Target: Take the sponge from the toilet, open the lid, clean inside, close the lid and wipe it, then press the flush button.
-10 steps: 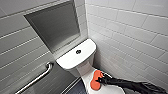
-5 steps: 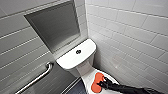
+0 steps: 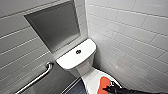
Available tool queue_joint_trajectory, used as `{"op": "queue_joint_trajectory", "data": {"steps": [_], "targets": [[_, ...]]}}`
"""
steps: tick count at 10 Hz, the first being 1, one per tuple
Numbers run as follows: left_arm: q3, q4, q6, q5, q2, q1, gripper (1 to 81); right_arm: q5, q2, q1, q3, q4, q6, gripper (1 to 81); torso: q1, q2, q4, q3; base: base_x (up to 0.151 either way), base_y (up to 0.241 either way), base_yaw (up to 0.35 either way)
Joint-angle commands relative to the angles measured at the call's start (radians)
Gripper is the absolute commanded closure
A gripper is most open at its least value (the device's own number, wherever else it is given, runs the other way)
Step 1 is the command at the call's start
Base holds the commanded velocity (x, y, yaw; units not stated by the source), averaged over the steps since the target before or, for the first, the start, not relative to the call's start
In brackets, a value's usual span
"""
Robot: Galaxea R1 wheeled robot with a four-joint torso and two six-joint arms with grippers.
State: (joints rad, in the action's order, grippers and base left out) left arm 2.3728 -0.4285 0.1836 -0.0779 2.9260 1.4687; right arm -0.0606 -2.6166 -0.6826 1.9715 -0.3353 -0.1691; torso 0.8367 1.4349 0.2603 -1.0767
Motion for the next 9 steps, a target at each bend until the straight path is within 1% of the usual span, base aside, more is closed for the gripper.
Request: {"op": "queue_joint_trajectory", "data": {"steps": [1, 2, 6, 9], "targets": [[-0.006, 0.001, -0.004, -0.077, -0.011, 0.017, 1.0, 0.031, 0.142, -0.033, -0.157, -0.001, -0.003, 81.1, 0.000, 0.000, 0.000, 0.000, 0.000, 0.000, 0.000], [-0.006, -0.001, -0.004, -0.077, -0.011, 0.017, 1.0, 0.050, 0.182, -0.067, -0.188, 0.001, -0.003, 81.1, 0.000, 0.000, 0.000, 0.000, 0.000, 0.000, 0.000], [-0.006, -0.009, -0.006, -0.077, -0.007, 0.017, 1.0, 0.165, 0.365, -0.202, -0.348, 0.002, 0.003, 81.1, 0.000, 0.000, 0.000, 0.000, 0.000, 0.000, 0.000], [-0.007, -0.009, -0.006, -0.076, -0.007, 0.017, 1.0, 0.217, 0.465, -0.260, -0.444, 0.002, 0.005, 81.1, 0.000, 0.000, 0.000, 0.000, 0.000, 0.000, 0.000]]}}
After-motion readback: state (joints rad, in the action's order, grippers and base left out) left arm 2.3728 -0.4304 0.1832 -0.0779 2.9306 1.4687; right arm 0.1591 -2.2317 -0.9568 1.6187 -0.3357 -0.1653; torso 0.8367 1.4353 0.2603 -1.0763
